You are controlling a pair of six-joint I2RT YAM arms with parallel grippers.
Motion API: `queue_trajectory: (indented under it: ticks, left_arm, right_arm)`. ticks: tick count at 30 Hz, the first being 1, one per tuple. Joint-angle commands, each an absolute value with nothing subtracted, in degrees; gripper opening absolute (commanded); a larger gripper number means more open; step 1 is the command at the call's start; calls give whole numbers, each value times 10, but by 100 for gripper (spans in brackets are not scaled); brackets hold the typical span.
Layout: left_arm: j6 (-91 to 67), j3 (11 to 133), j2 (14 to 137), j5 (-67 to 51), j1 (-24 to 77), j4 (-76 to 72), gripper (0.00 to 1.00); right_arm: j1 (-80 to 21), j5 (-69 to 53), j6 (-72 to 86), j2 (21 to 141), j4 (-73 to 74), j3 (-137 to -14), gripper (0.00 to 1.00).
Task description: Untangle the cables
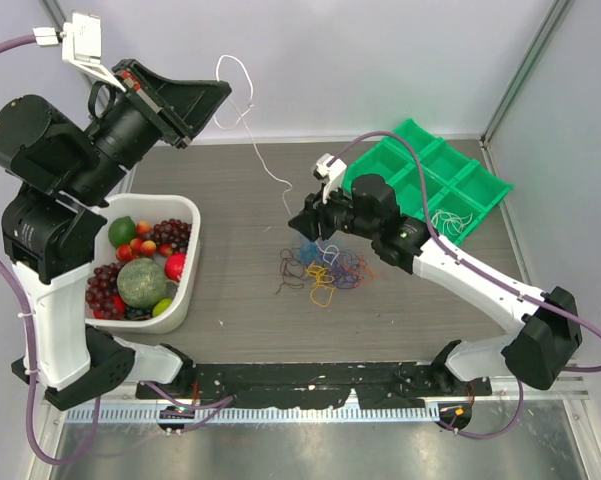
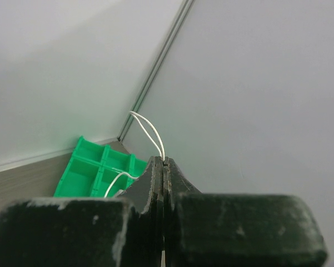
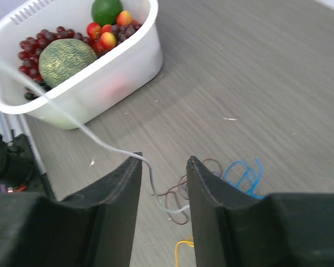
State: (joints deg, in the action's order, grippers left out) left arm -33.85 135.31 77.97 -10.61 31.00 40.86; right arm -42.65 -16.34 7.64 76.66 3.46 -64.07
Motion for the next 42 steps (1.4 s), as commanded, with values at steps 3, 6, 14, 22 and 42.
queue_trajectory:
  ticks: [3,6,14,22,42]
  left_arm:
    - [-322,1354,762,-102,310,394,0]
    - [-316,1368,769,-103,310,405,0]
    - [-304,1363,774,-104,310,414,0]
    - [-282,1173,727,-46,310,402,0]
    - [-307,938,661,-4,309,520,0]
  right_arm:
    - [-429,-81,63,751,22,-657,49]
    - [-430,-92,64,758,24,-656,49]
    - [-430,-169,97,793,19,-713,11]
    - [-440,-117,119,760,95,-955,0]
    - [-455,-221,201,828,121,-829,1]
